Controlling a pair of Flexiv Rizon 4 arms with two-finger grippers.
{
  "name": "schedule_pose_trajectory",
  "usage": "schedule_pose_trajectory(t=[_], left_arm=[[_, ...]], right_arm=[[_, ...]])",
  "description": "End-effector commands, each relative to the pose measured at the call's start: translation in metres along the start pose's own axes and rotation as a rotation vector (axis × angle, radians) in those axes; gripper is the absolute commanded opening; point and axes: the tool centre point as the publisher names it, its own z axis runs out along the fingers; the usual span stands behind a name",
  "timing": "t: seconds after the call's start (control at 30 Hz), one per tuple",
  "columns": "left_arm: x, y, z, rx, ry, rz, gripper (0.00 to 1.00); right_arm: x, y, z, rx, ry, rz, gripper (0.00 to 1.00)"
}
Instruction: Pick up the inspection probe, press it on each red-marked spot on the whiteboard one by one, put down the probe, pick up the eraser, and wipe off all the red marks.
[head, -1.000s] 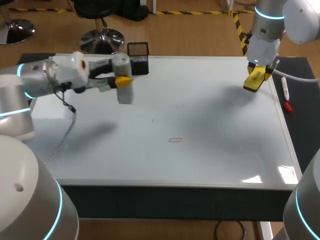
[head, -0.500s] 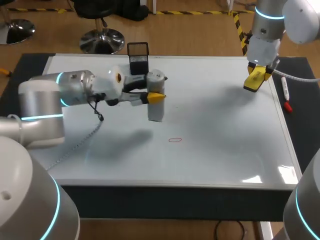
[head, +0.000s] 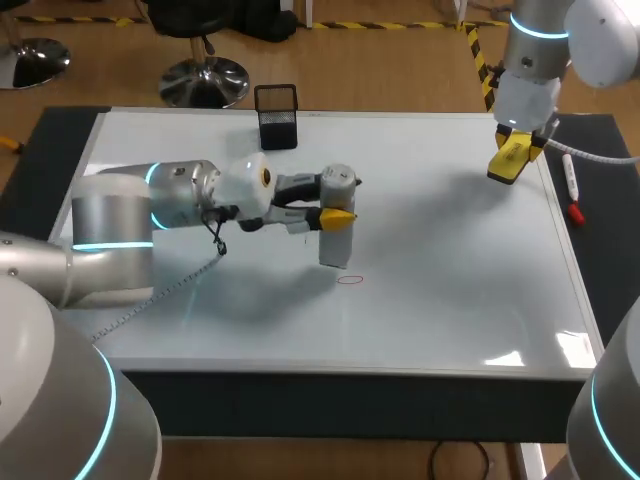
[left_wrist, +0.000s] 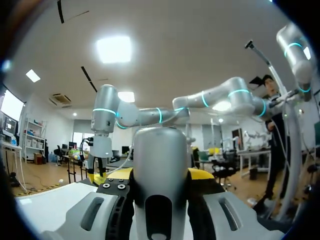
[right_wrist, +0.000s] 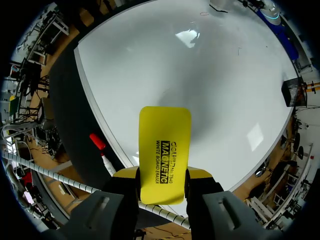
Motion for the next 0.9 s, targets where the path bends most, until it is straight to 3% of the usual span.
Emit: schedule_pose_trajectory(t=[0.03, 0.3, 0.9], left_arm=[[0.003, 0.01, 0.008, 0.005, 0.002, -0.003, 0.0], [0.006, 0.027, 0.013, 0.001, 0.008, -0.024, 0.0], [0.007, 0.044, 0.015, -0.047, 0.007, -0.006, 0.0]], right_arm=[[0.001, 0.0, -0.001, 0.002, 0.003, -0.002, 0.0], [0.001, 0.0, -0.001, 0.002, 0.003, -0.002, 0.0], [0.001, 0.0, -0.001, 0.002, 0.003, -0.002, 0.0]])
